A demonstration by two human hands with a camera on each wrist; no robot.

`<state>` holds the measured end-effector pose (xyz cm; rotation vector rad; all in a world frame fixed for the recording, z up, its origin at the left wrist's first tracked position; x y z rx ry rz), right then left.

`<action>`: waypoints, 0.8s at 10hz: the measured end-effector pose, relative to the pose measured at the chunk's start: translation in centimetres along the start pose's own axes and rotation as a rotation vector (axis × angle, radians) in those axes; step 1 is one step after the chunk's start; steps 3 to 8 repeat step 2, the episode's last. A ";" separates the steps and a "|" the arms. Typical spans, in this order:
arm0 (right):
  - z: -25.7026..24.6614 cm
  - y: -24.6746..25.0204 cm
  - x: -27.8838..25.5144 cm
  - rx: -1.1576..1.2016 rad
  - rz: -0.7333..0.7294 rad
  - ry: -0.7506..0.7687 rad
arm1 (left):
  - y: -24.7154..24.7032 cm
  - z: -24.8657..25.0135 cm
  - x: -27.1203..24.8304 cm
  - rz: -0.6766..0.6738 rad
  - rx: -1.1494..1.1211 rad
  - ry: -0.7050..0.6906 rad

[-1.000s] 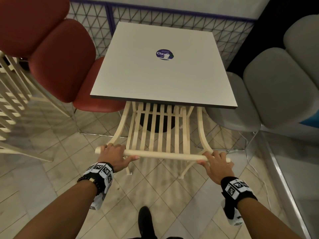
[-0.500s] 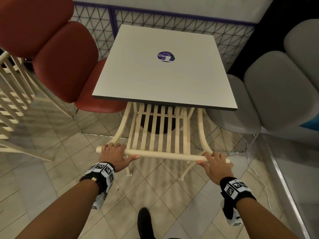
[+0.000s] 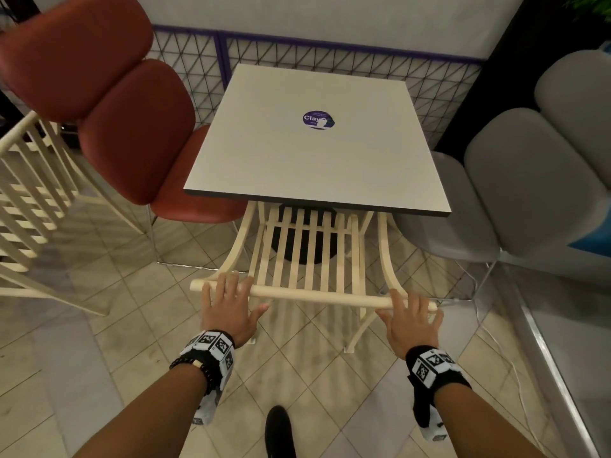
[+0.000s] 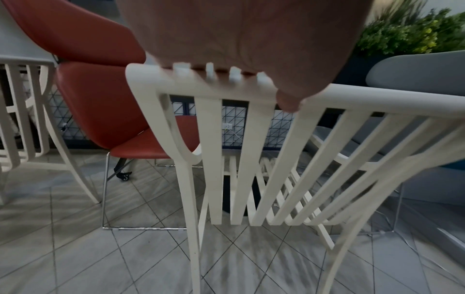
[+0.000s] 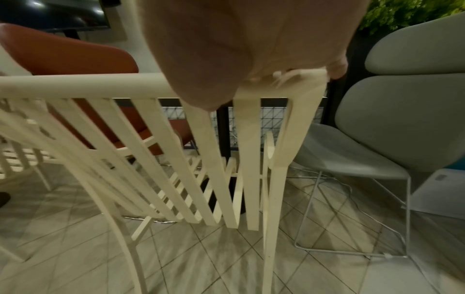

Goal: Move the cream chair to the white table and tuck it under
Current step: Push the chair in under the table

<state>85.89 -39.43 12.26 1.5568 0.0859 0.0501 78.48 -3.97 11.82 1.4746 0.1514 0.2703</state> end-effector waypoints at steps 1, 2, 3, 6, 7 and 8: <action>-1.0 0.2 -1.7 -0.010 -0.023 0.045 | 0.6 1.0 -1.7 -0.020 -0.036 -0.034; -0.6 0.7 -4.0 0.057 0.002 0.074 | 0.2 1.1 -4.6 -0.098 -0.071 -0.059; -0.6 0.7 -4.0 0.057 0.002 0.074 | 0.2 1.1 -4.6 -0.098 -0.071 -0.059; -0.6 0.7 -4.0 0.057 0.002 0.074 | 0.2 1.1 -4.6 -0.098 -0.071 -0.059; -0.6 0.7 -4.0 0.057 0.002 0.074 | 0.2 1.1 -4.6 -0.098 -0.071 -0.059; -0.6 0.7 -4.0 0.057 0.002 0.074 | 0.2 1.1 -4.6 -0.098 -0.071 -0.059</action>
Point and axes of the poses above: each hand's wrist, its own x-axis towards the middle knuckle, its own y-axis out of the back of the hand, z = x × y, the point moved 9 cm from there along x, towards the middle knuckle, and after that the axes turned 10 degrees about z, right-handed, at the moved point
